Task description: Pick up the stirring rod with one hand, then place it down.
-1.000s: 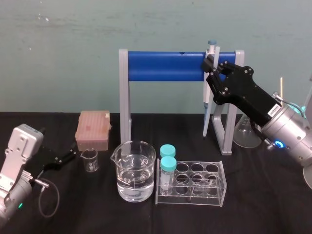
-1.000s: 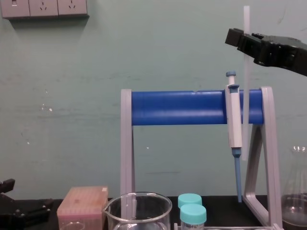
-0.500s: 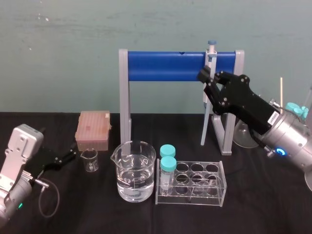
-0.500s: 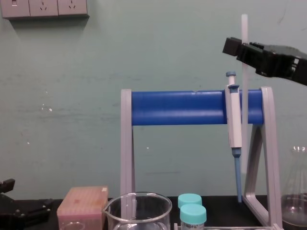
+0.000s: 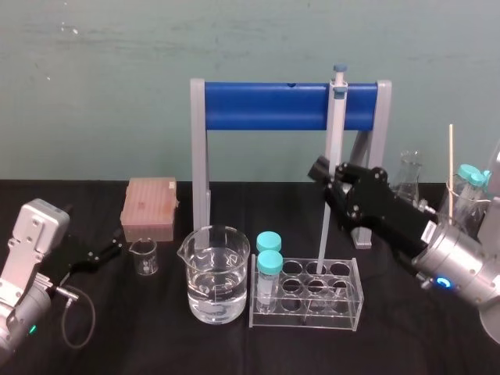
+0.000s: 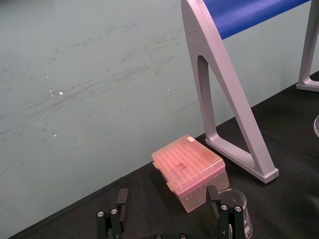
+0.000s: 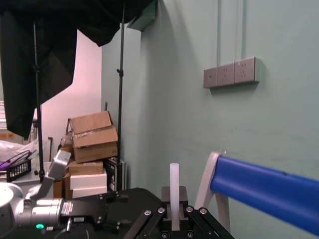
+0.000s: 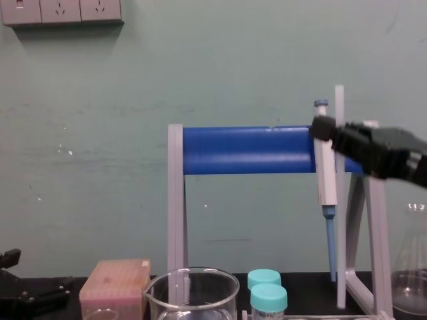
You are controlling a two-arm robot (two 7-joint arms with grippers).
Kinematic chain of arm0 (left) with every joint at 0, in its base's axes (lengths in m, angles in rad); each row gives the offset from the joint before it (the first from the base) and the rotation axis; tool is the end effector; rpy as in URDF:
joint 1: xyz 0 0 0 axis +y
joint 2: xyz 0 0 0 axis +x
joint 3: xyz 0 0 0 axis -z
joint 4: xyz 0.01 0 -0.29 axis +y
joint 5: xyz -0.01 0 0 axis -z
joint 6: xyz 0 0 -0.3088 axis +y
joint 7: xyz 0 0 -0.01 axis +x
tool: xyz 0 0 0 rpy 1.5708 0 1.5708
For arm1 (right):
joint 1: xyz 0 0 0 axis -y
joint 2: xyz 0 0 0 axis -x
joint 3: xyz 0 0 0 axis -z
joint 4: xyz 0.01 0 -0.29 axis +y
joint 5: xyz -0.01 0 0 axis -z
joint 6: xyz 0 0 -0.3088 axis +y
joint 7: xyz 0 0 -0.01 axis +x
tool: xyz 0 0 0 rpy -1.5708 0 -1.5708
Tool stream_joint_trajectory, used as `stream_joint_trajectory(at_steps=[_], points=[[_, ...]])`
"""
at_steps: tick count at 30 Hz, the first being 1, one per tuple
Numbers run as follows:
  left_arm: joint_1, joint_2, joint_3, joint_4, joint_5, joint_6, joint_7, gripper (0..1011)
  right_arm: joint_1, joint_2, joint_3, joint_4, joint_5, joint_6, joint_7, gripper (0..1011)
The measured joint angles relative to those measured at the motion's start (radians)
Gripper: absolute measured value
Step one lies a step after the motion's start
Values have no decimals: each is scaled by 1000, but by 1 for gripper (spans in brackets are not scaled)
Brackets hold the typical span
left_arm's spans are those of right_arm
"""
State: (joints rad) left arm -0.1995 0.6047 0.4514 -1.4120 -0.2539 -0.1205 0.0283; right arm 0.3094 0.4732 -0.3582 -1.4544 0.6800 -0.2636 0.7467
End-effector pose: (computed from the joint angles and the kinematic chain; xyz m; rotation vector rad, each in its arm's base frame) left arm 0.3581 0.0827 -0.3023 0.3045 -0.2850 1.2480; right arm 0.3972 -0.0525 -0.2398 0.2771 -0.1844 -0.5751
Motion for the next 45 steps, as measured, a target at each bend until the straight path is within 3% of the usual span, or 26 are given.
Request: stream_joint_trajectory(at_steps=[7, 28, 45], points=[[0, 0, 0, 0, 0, 0, 0, 1000, 8, -21, -22, 76, -37, -52, 8, 70], [0, 0, 0, 0, 0, 0, 0, 1000, 23, -77, -43, 211, -122, -110, -6, 70], [0, 0, 0, 0, 0, 0, 0, 1000, 36, -112, -46, 282, -153, -94, -19, 70]])
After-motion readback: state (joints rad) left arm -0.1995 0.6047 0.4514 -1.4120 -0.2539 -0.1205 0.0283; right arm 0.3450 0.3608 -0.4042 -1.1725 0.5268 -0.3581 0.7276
